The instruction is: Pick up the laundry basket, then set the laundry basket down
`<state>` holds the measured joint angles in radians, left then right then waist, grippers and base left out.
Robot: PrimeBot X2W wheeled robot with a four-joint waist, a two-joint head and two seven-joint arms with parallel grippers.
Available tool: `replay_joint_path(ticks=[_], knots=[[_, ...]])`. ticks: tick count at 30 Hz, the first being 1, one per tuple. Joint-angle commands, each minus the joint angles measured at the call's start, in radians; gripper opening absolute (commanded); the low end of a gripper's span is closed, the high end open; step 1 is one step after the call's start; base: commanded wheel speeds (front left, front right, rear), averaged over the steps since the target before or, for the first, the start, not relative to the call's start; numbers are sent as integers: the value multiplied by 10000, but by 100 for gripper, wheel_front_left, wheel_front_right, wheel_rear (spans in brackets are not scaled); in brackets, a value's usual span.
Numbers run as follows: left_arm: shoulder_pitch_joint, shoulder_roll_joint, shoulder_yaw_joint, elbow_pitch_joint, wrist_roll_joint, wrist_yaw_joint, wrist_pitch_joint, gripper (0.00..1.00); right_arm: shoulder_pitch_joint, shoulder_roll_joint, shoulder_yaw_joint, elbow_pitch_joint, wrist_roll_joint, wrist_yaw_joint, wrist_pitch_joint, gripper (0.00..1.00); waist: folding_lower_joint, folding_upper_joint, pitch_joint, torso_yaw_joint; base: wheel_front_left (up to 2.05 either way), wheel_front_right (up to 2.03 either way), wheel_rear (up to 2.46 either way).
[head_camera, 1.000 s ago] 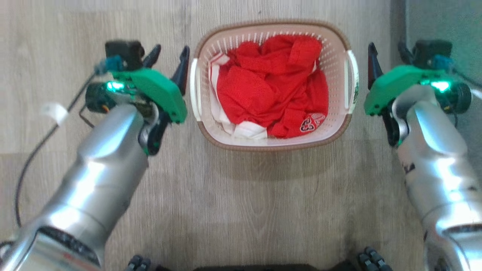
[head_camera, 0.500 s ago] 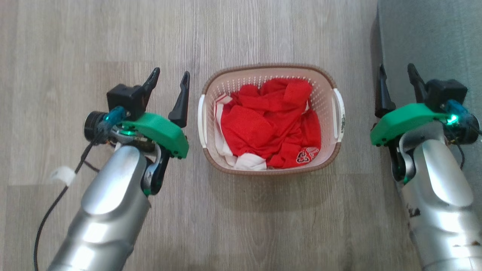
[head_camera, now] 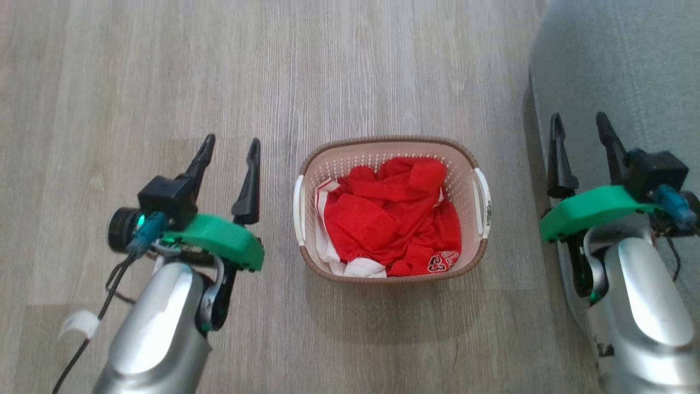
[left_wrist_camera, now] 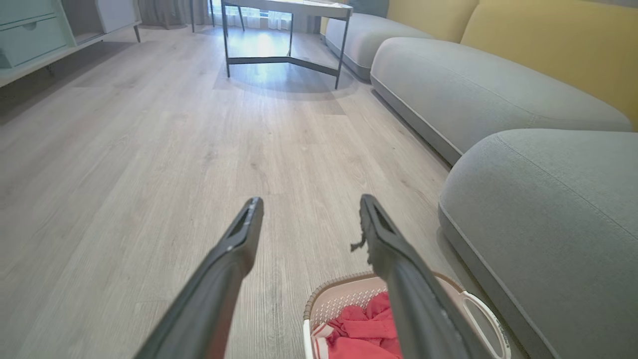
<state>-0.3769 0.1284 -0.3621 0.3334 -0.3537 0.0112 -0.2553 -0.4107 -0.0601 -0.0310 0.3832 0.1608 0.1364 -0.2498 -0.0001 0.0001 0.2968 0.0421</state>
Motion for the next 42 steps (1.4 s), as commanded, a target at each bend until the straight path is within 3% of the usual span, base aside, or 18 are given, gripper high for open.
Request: replay_joint_path(ticks=[1,11,24,42], knots=[[-37,360,479,-454,66,157,-64,100,113,99,218,-457,-3,-57,-120,100,1,-1,-185,9,0,0,0],[1280,859,861,-1868,-117,740,356,100,1149,99,128,-1223,-189,-57,-108,100,1,-1,-997,25,0,0,0],[2844,1067,980,-3071,-312,1321,790,100,2598,99,-64,-2147,-239,-57,195,100,1,-1,-1890,218,0,0,0],[3421,1118,838,-3232,-551,1398,951,100,3500,99,-169,-2768,-26,-57,701,100,1,-1,-2481,157,0,0,0]])
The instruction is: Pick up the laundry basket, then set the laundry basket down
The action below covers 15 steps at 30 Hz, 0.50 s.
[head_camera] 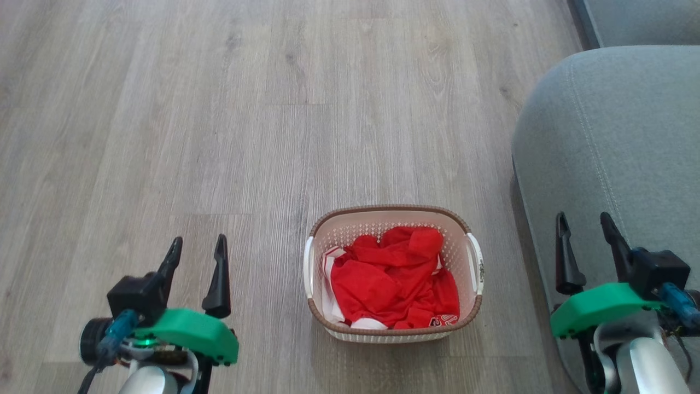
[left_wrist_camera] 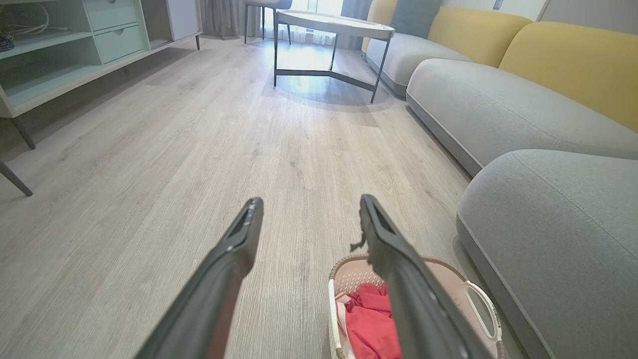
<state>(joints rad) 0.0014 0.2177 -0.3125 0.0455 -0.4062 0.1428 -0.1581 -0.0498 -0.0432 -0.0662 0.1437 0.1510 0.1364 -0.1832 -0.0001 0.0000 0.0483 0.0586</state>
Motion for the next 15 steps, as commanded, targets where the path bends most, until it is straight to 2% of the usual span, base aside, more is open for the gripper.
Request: replay_joint_path(ticks=[1,15], knots=[[-367,225,339,-356,-29,90,-27,100,-104,-70,181,-384,77,-57,42,100,1,0,3,-15,0,0,0],[-405,244,334,-414,-33,247,-109,100,-83,-70,201,-585,147,-57,39,100,1,0,-28,-12,0,0,0]])
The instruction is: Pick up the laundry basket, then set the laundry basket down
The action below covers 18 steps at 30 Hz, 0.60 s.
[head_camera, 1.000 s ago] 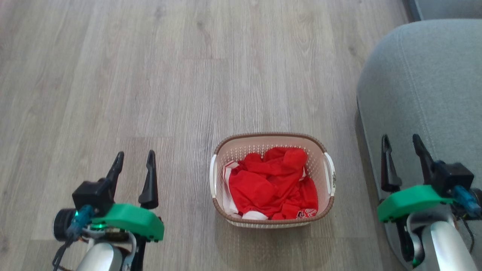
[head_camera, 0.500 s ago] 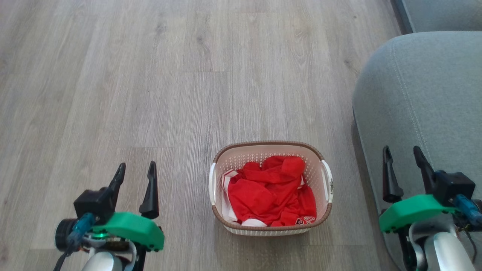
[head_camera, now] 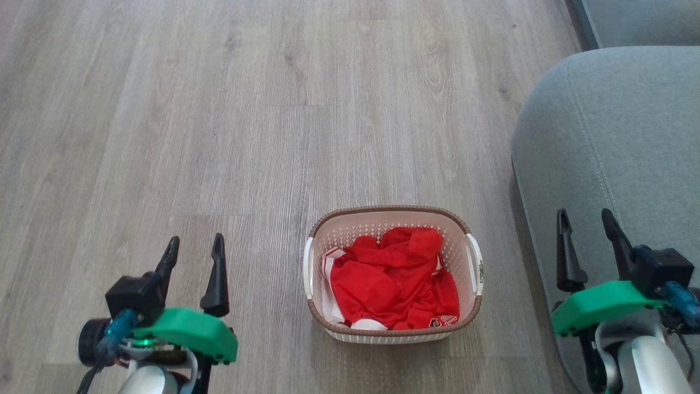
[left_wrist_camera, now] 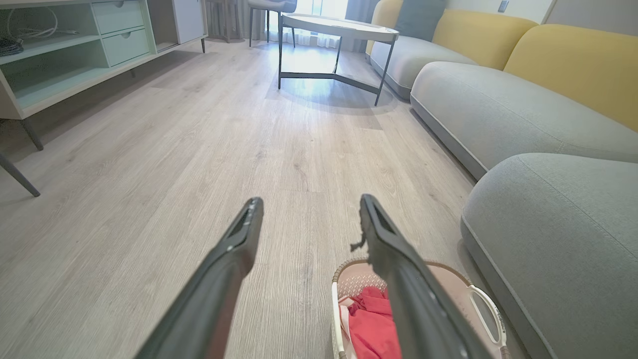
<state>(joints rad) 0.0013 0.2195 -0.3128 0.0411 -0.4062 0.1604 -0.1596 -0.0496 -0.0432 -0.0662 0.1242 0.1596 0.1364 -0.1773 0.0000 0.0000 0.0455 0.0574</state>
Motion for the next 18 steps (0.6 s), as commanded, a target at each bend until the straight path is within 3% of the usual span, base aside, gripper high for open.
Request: replay_joint_path(ticks=[1,10,11,18], knots=[[-403,232,334,-380,-30,81,-95,100,-81,-70,208,-398,66,-57,-18,100,0,0,0,2,0,0,0],[-385,283,297,-391,-52,131,-89,100,-62,-70,216,-398,126,-57,-38,100,0,0,-12,26,0,0,0],[2,32,-16,-23,-5,71,1,0,13,0,5,-13,82,0,-1,0,0,0,-13,24,0,0,0],[55,-115,89,357,-499,-31,89,0,17,38,13,401,647,-2,117,0,0,0,-30,0,0,0,0]])
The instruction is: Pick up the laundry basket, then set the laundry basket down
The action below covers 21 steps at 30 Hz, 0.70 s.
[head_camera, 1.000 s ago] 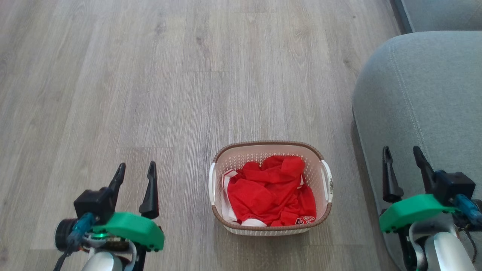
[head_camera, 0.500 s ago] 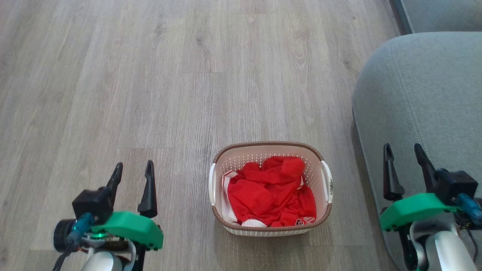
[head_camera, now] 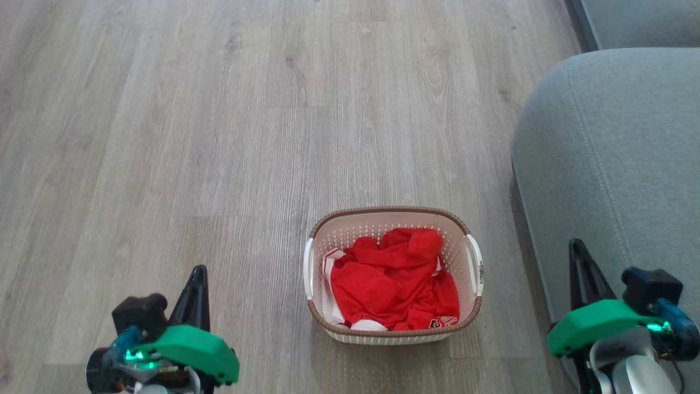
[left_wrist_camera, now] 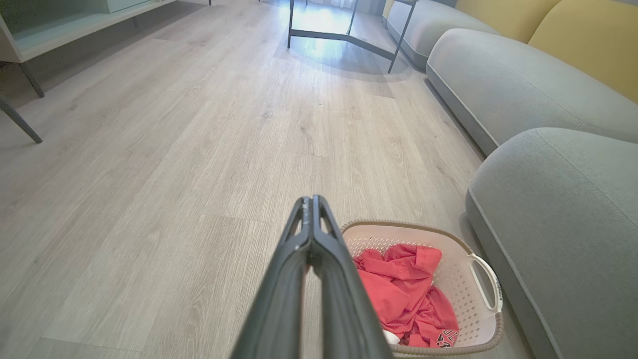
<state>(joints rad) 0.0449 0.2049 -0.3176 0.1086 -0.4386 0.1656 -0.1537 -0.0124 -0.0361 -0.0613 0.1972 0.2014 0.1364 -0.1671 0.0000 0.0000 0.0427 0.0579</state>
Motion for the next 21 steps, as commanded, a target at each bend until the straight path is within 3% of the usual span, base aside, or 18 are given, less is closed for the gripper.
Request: replay_joint_path(ticks=[1,21], knots=[[-391,24,167,-304,-279,-106,48,0,-359,-34,-41,-324,345,-3,39,0,0,0,-5,-10,0,0,0],[-604,-157,754,40,-2291,-599,407,0,-452,-52,-121,-197,2650,-12,502,0,0,0,-72,-105,0,0,0]])
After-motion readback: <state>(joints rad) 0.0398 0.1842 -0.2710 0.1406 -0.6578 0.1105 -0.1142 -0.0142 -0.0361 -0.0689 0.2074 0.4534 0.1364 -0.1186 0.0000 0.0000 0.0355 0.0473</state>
